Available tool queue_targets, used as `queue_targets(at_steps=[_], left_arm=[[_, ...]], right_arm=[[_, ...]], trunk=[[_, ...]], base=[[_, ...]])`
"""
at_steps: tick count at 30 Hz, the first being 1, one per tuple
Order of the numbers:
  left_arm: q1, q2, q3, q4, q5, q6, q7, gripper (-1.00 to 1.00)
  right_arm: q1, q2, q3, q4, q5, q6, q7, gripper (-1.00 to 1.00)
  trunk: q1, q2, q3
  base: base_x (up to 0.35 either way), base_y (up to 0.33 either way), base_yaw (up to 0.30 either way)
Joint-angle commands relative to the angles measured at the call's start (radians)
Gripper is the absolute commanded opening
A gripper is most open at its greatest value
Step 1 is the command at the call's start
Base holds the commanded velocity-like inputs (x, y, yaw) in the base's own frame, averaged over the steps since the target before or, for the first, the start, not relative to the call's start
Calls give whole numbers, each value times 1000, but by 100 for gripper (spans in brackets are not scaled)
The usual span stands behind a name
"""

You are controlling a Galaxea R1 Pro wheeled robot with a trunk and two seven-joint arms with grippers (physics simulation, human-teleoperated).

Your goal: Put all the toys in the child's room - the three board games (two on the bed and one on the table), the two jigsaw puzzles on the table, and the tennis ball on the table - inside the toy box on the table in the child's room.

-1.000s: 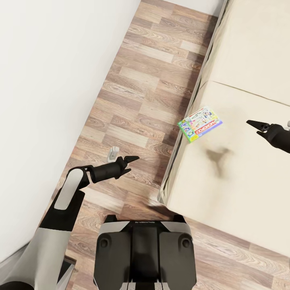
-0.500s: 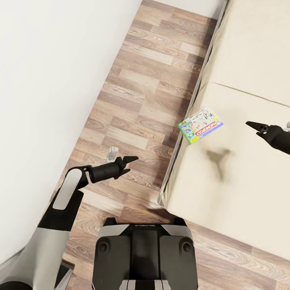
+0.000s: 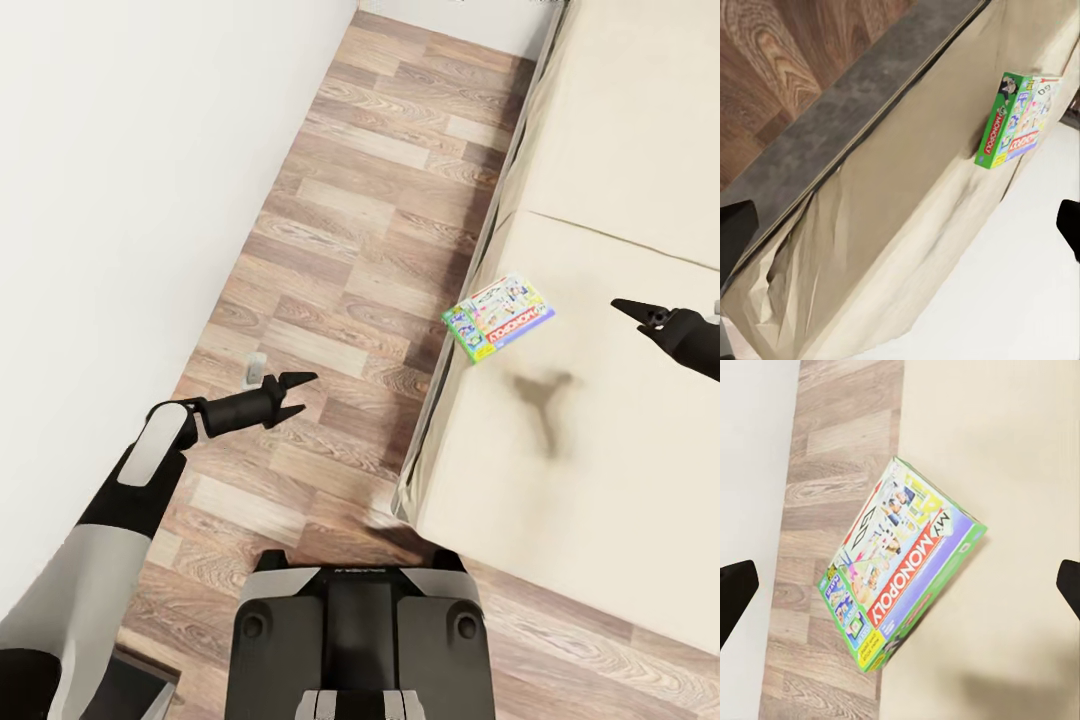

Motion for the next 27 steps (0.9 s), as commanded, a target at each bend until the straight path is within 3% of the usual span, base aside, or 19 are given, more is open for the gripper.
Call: queue_targets(at_steps=[1, 5, 11, 18, 27], left_arm=[[-24, 10, -3, 37, 1, 1, -34, 100], [-87, 24, -6, 117, -1, 3, -106, 100], [-138, 28, -19, 166, -2, 4, -150, 100], [-162, 28, -52, 193, -3, 4, -175, 100], [-169, 29, -66, 205, -3, 4, -184, 100]], right_arm=[[-1, 0, -2, -2, 10, 5, 10, 100], [-3, -1, -4, -5, 10, 5, 10, 100], [-11, -2, -6, -7, 10, 5, 10, 100], [-16, -3, -7, -9, 9, 5, -8, 100], [-18, -2, -7, -9, 8, 5, -26, 100]], trunk=[[4, -8, -2], [19, -36, -8], [42, -78, -18], [69, -127, -29], [104, -190, -42]], base=[[0, 0, 0], [0, 0, 0], [0, 0, 0], [0, 0, 0], [0, 0, 0]])
